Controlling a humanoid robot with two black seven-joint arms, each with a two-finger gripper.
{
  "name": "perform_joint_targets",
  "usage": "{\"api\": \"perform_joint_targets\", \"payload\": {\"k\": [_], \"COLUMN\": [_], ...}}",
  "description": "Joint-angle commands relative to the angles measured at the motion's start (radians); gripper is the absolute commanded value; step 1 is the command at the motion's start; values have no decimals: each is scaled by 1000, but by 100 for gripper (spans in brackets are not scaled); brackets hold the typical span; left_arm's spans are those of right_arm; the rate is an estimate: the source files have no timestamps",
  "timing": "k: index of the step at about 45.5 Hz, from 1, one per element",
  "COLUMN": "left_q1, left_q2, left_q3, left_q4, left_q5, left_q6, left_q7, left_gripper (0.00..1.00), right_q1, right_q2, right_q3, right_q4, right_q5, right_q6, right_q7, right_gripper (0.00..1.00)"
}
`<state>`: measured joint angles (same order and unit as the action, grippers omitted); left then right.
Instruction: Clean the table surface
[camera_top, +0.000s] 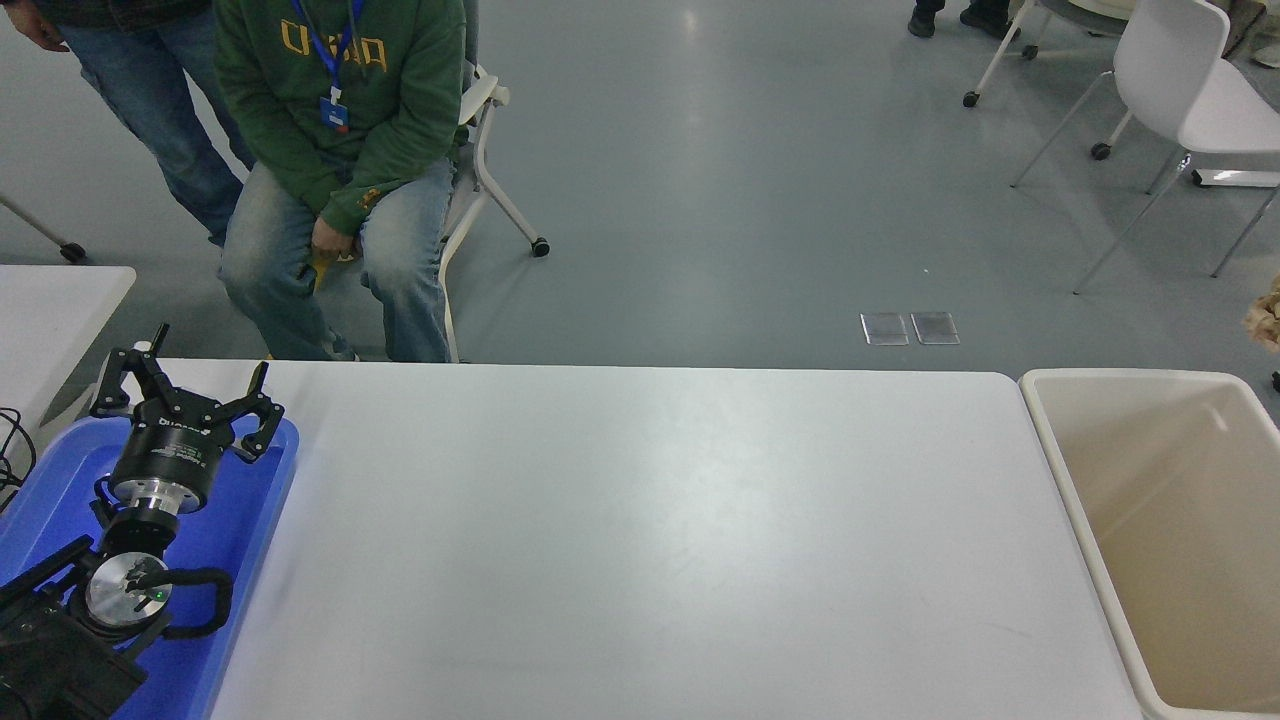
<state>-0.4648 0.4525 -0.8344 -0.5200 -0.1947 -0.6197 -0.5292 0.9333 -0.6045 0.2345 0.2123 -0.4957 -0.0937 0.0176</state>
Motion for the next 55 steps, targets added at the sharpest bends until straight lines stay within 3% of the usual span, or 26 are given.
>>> {"api": "perform_joint_targets", "payload": {"k": [1, 34, 38, 40, 45, 47, 55], "left_q1": [0, 0, 0, 0, 0, 0, 0], "left_q2": [0, 0, 0, 0, 0, 0, 0], "left_q3": [0, 0, 0, 0, 0, 0, 0], "left_q4": [0, 0, 0, 0, 0, 0, 0], "left_q5": [0, 0, 0, 0, 0, 0, 0], "left_q6": [0, 0, 0, 0, 0, 0, 0], "left_q7": [0, 0, 0, 0, 0, 0, 0], "left_gripper": [100, 100, 100, 100, 100, 100, 100], "right_q1": [-28, -103, -105, -105, -103, -102, -105], "right_q2": [8, 117, 123, 124, 120, 120, 121], "right_q3": [0, -6, -1, -1, -1, 3, 5], "right_q4": [-13, -21, -21, -21, -21, -19, -19], "right_q5": [17, 17, 17, 17, 17, 17, 23], "right_q6": [-18, -60, -61, -61, -61, -57, -58], "right_q7": [1, -1, -1, -2, -2, -2, -2], "right_gripper": [0, 1, 14, 25, 73, 100, 100]}}
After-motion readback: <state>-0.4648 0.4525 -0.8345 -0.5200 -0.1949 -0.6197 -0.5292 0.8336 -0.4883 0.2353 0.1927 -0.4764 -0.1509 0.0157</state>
